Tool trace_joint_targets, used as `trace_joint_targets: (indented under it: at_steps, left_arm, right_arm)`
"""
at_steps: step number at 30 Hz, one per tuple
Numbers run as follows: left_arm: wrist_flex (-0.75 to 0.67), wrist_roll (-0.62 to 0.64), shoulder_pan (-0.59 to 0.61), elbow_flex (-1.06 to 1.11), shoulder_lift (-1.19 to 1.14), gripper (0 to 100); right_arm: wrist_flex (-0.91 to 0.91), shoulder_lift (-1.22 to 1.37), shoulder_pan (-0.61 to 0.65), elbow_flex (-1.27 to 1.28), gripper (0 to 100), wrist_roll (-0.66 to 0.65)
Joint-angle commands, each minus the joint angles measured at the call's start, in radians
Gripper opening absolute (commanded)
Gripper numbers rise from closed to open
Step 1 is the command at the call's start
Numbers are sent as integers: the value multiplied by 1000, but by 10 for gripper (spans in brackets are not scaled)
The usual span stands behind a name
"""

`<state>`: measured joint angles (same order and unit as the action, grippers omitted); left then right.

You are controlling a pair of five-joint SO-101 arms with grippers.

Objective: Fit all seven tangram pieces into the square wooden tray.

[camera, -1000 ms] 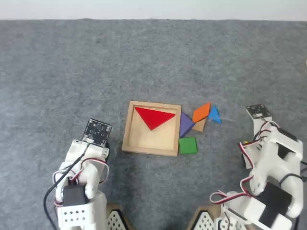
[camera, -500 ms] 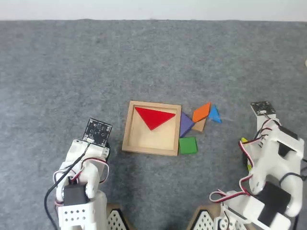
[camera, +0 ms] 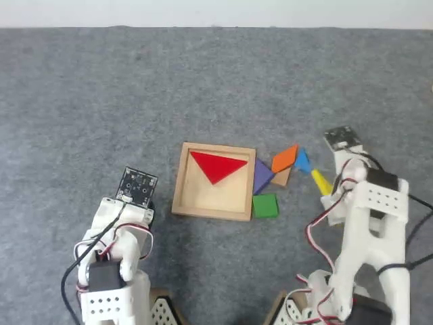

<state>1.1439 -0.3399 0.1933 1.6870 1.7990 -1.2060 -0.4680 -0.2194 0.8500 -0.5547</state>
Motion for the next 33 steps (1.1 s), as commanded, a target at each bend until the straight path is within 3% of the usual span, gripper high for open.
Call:
trace_joint_targets:
  at_steps: [1, 5, 12, 20, 33]
  left_arm:
    - [-8, -6, 3, -4, 12, 134]
    - [-8, -6, 3, -4, 12, 134]
    - [-8, -6, 3, -4, 12, 134]
    - [-8, -6, 3, -4, 12, 134]
    - [-6, -6, 3, -4, 12, 134]
  right_arm:
    - [-8, -56, 84, -57, 80, 57]
    - [-15, -54, 208, -52, 80, 81]
    - [-15, -54, 257, -51, 80, 117]
    - [-10, -64, 449, -52, 79, 181]
    - [7, -65, 579, -120, 79, 282]
